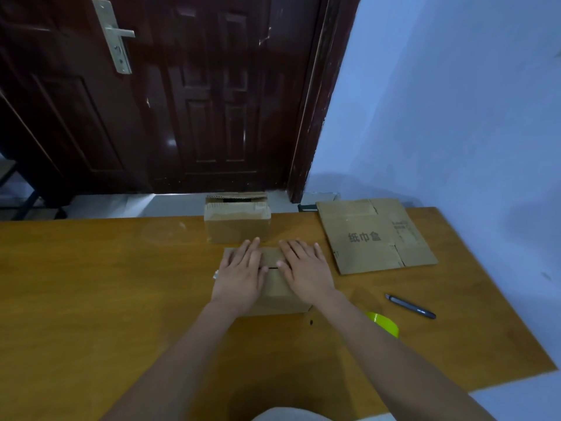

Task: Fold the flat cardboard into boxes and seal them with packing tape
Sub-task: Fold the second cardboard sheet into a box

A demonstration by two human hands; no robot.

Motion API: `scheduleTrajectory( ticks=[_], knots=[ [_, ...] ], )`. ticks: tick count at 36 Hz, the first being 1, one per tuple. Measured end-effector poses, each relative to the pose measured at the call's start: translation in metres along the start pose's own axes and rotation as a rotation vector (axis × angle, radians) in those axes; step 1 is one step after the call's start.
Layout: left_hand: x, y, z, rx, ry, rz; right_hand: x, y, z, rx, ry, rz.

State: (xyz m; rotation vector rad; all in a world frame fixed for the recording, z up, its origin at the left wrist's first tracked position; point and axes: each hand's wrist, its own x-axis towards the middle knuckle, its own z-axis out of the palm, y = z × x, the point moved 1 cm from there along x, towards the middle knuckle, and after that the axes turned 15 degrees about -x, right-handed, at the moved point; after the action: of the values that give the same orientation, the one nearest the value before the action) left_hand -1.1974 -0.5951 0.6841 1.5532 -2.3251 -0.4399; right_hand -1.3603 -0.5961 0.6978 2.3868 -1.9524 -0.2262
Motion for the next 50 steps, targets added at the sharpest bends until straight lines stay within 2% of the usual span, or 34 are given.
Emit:
scheduleTrajectory(
  ticks=[2, 4, 19, 23, 26, 28, 30, 33, 35, 37, 39, 42, 44, 50],
  knots=[
    [0.002, -0.001, 0.001, 0.0, -0.105, -0.038, 0.003, 0.001, 0.002, -0.003, -0.029, -0.012],
    [0.002, 0.001, 0.002, 0.019, -0.144, -0.063, 0.004, 0.001, 0.004, -0.002, -0.047, -0.023],
    [0.01, 0.006, 0.012, 0.104, -0.244, -0.086, 0.008, 0.007, 0.013, -0.075, -0.119, -0.045],
    [0.013, 0.005, 0.011, 0.088, -0.263, -0.1, 0.006, 0.008, 0.011, -0.021, -0.121, -0.038],
    [0.014, 0.003, -0.002, -0.05, -0.251, -0.146, 0.008, 0.01, 0.006, 0.185, -0.107, -0.005],
    [0.014, 0.003, -0.015, -0.274, -0.16, -0.179, 0.009, 0.013, 0.001, 0.525, -0.038, 0.09],
    [0.011, 0.0, -0.029, -0.548, 0.015, -0.264, 0.006, 0.017, -0.007, 0.863, 0.082, 0.299],
    [0.013, -0.009, -0.053, -0.722, 0.224, -0.429, 0.002, 0.029, -0.02, 1.081, 0.202, 0.654],
    [0.017, -0.016, -0.063, -0.796, 0.209, -0.608, 0.003, 0.039, -0.022, 1.138, 0.134, 0.793],
    [0.02, -0.026, -0.063, -0.832, 0.119, -0.774, 0.005, 0.047, -0.019, 1.185, -0.065, 0.878],
    [0.018, -0.032, -0.059, -0.94, 0.013, -0.903, 0.005, 0.052, -0.012, 1.231, -0.276, 0.91],
    [0.011, -0.033, -0.052, -1.13, -0.081, -1.03, 0.0, 0.052, -0.008, 1.294, -0.444, 0.912],
    [0.01, -0.031, -0.051, -1.182, -0.075, -1.053, -0.005, 0.05, -0.014, 1.282, -0.49, 0.895],
    [0.011, -0.025, -0.06, -1.262, -0.138, -1.027, -0.019, 0.063, -0.025, 1.266, -0.492, 0.841]
  ],
)
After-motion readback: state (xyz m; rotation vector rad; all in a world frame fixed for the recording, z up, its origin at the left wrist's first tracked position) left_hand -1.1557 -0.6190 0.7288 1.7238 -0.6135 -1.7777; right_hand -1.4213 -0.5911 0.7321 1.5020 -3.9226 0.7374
